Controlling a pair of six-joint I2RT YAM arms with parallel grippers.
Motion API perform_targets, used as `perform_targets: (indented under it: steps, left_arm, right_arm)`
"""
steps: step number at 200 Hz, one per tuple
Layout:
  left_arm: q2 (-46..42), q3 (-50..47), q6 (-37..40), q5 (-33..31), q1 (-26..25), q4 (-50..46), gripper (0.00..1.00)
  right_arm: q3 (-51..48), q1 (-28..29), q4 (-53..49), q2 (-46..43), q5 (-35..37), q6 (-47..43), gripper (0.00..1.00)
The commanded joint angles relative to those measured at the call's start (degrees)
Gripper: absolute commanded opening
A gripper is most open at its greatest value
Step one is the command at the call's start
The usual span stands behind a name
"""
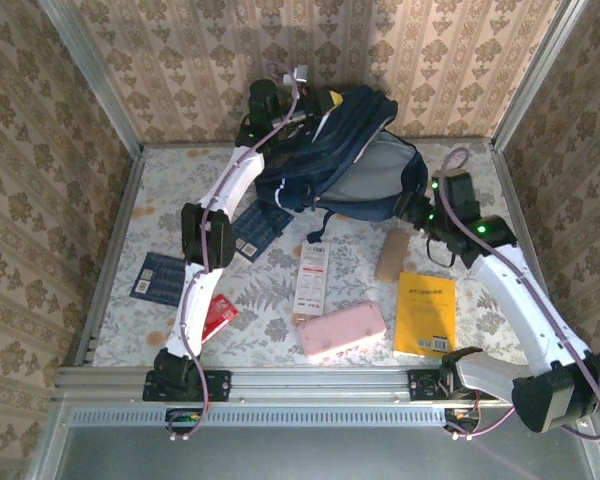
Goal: Pack the student bag
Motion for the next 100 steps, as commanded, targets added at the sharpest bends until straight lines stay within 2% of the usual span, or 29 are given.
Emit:
perform_targets:
  steps: [1, 25, 46, 67, 71, 100]
  left_arm:
    - [-0.6, 0.8, -0.2, -0.6, 1.1, 8.0, 0.00]
    - [-0.2, 1.2, -0.8, -0.1, 1.2, 8.7, 0.00]
    - [-0.3, 0.4, -2.0, 0.5, 1.3, 10.5, 0.00]
    - [-0.2, 0.0, -3.5, 1.1, 1.3, 12.1, 0.00]
    - [-0.2, 0.0, -3.7, 1.1, 1.3, 12.3, 0.00]
    - [-0.2, -0.3, -5.3, 1.2, 1.3, 13.7, 0.00]
  right_arm:
    - [-3.9, 3.3, -3.1, 5.8, -1.6, 0.7, 0.63]
    - [-4.8, 5.0, 0.1, 12.0, -0.1, 1.7, 0.67]
    - [-5.7, 5.0, 2.0, 16.6, 1.4, 3.9, 0.81]
    - [-6.5, 5.0, 3.7, 19.4, 2.8, 5.8, 0.85]
    - [-6.7, 5.1, 4.2, 20.0, 3.4, 6.2, 0.90]
    - [-7.9, 5.0, 7.0, 22.5, 5.6, 7.2, 0.92]
